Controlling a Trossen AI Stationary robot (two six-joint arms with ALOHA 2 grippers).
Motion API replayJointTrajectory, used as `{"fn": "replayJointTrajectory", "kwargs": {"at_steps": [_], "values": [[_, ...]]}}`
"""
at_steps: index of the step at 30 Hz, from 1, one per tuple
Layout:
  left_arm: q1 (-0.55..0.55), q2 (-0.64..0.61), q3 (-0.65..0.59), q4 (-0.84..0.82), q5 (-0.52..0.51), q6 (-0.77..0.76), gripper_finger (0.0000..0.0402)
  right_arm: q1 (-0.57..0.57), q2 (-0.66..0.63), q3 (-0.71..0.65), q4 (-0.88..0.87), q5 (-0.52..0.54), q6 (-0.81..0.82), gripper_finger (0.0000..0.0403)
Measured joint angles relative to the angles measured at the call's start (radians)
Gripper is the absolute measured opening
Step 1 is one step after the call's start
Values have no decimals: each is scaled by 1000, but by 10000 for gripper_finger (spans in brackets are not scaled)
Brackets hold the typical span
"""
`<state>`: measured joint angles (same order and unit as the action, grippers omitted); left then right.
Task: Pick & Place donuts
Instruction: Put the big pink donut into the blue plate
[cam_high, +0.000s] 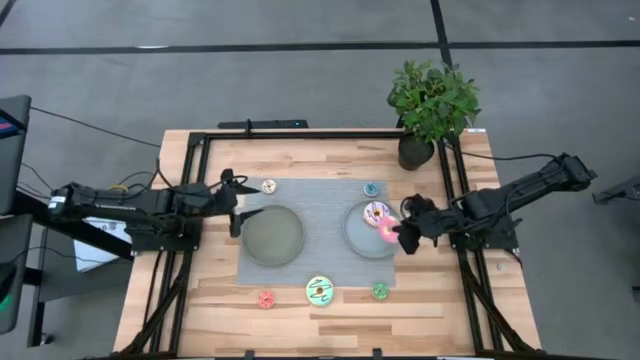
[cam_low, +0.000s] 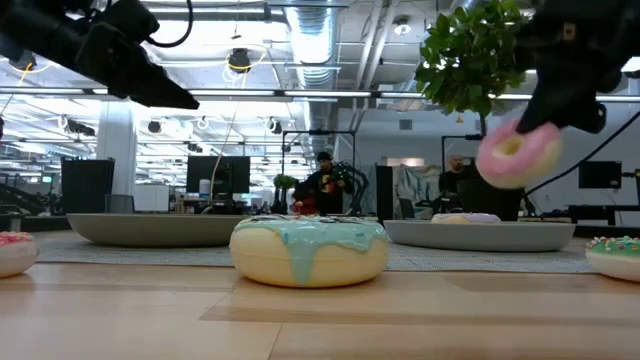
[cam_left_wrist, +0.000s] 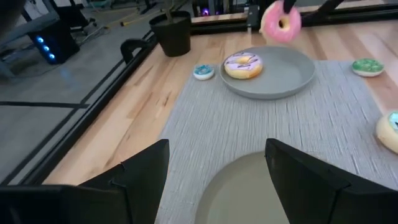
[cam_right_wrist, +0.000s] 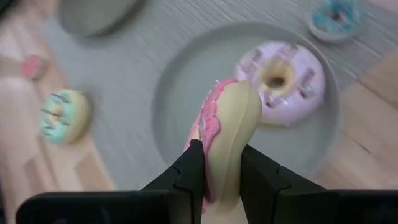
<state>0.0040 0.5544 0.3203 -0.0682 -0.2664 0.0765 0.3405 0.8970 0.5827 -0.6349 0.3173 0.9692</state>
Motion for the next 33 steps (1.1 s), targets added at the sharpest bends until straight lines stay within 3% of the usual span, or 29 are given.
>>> {"fn": "replayJointTrajectory", "kwargs": {"at_steps": [12, 22, 33], "values": [[-17, -40, -25, 7, 10, -29, 259, -37, 12, -190, 243, 6, 45, 74], [-17, -40, -25, 7, 22, -37, 259, -41, -3, -276, 347, -2, 48, 74], [-17, -40, -25, 7, 26, -44, 259, -41, -2, -285, 345, -1, 70, 74]]}}
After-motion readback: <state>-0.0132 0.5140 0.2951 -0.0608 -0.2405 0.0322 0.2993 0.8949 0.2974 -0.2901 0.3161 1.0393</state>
